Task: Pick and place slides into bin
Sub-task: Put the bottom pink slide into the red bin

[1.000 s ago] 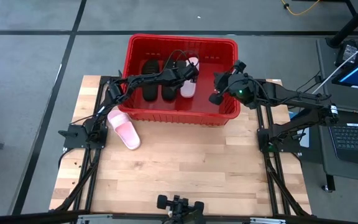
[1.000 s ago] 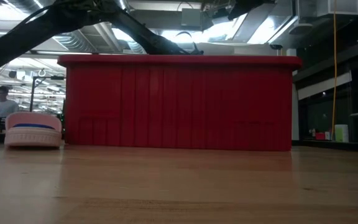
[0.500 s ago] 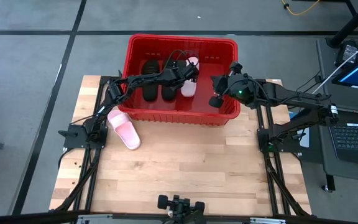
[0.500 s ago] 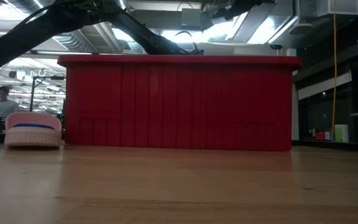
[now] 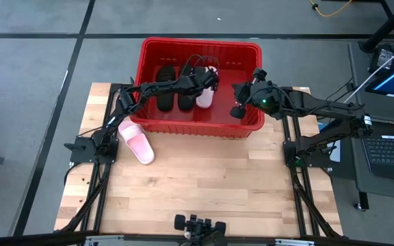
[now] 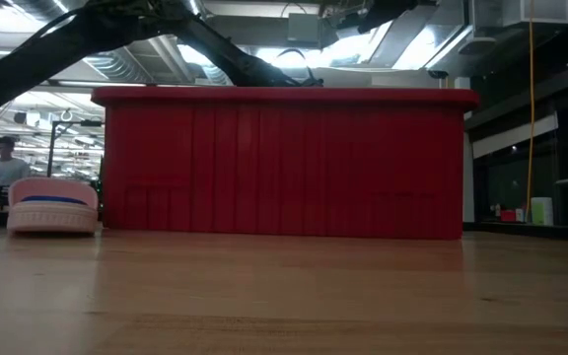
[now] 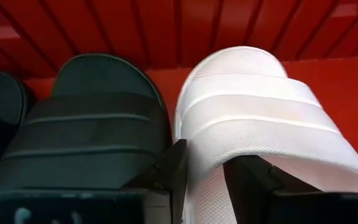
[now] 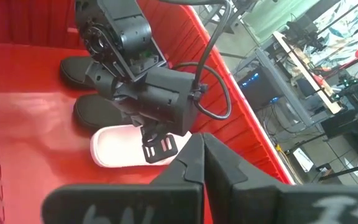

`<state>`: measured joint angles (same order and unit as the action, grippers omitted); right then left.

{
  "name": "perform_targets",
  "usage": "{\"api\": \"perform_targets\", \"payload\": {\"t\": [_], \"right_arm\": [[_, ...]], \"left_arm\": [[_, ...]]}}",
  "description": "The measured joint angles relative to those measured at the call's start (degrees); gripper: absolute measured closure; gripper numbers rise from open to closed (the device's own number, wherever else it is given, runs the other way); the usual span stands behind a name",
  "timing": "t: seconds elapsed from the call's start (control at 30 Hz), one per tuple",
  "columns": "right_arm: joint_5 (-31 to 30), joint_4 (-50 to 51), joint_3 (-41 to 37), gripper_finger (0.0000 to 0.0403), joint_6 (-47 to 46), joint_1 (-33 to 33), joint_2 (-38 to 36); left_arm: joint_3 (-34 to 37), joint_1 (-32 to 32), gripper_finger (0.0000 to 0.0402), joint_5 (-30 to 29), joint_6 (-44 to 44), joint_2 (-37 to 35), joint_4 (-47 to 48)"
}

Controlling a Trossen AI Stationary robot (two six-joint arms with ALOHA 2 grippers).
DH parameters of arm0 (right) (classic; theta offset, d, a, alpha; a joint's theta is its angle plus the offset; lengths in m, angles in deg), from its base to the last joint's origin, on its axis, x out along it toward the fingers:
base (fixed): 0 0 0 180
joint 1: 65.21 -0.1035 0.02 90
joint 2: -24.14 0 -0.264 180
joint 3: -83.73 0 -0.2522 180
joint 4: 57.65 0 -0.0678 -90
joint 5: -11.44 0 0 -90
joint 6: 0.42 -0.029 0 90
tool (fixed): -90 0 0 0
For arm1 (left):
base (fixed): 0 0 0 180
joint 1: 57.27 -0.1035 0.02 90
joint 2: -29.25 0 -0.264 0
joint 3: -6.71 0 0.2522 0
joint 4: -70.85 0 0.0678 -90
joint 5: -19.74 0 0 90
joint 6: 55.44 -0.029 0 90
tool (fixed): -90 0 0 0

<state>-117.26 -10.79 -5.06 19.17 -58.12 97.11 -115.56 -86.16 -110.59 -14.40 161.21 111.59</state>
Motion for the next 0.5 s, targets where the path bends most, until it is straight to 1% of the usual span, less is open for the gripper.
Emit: {"api": "perform_targets", "payload": {"t": [0.13,0.43,0.5], "right_arm": [[0.02,0.1,-0.01,0.0398,-0.02,0.0,0.0],[0.14,1.53,-0.01,0.0398,-1.24,0.0,0.0],[1.4,2.01,-0.02,0.0398,-1.4,0.02,0.0]], "left_arm": [[0.0,0.0,0.0304,1.41,3.08,0.0,0.0],[0.02,0.07,0.0303,3.37,3.42,-0.02,-0.26],[0.02,0.07,0.03,3.37,3.41,-0.02,-0.24]]}}
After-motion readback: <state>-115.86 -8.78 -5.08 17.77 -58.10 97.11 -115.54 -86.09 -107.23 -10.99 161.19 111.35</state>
